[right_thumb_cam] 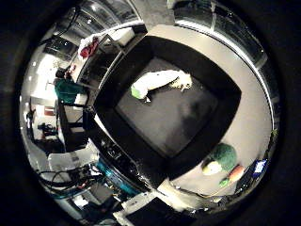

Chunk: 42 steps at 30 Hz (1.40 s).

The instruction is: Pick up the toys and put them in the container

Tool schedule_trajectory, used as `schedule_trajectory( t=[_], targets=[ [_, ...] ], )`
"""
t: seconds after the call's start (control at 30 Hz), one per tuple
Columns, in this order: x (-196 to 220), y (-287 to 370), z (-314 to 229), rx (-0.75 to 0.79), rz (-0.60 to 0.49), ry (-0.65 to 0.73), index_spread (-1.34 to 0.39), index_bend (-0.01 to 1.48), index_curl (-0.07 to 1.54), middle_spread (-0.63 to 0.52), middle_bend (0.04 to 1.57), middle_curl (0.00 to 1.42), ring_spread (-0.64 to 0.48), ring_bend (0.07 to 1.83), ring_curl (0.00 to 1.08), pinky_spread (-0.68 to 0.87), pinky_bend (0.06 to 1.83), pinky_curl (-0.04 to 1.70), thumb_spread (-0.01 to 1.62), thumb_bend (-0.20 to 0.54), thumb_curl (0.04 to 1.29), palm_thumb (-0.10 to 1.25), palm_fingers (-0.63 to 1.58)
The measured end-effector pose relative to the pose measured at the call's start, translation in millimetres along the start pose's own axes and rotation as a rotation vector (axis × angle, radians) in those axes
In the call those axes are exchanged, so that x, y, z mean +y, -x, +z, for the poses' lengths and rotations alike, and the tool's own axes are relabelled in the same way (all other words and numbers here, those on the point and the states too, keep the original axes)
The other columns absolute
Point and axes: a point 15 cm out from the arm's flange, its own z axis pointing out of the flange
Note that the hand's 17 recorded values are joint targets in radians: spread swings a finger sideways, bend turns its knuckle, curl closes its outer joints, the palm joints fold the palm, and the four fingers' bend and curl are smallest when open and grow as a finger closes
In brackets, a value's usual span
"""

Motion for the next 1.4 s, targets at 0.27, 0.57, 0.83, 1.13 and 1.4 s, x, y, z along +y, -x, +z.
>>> schedule_trajectory(
  t=[0.27,0.57,0.83,1.13,1.4],
  targets=[
    [80.6,-126.5,10.8,0.039,0.183,0.055,-0.33,0.15,0.21,0.13,0.23,0.33,0.19,0.37,0.25,0.40,0.55,0.28,0.89,-0.034,0.30,0.40,0.00],
    [198.7,-190.2,91.4,-0.026,0.340,0.139,-0.29,0.15,0.23,0.10,0.24,0.34,0.17,0.37,0.25,0.38,0.50,0.28,0.99,-0.025,0.30,0.50,0.04],
    [238.5,-184.7,155.3,-0.083,0.372,0.209,-0.29,0.15,0.25,0.08,0.23,0.33,0.16,0.37,0.25,0.38,0.47,0.28,1.00,-0.028,0.29,0.45,0.06],
    [224.0,-163.6,192.9,-0.125,0.346,0.219,-0.29,0.15,0.25,0.07,0.23,0.33,0.15,0.37,0.25,0.37,0.45,0.28,1.01,-0.027,0.29,0.45,0.08],
    [207.9,-136.6,222.0,-0.165,0.311,0.235,-0.26,0.15,0.25,0.05,0.26,0.34,0.12,0.37,0.25,0.35,0.42,0.28,1.01,-0.023,0.29,0.47,0.13]
  ],
)
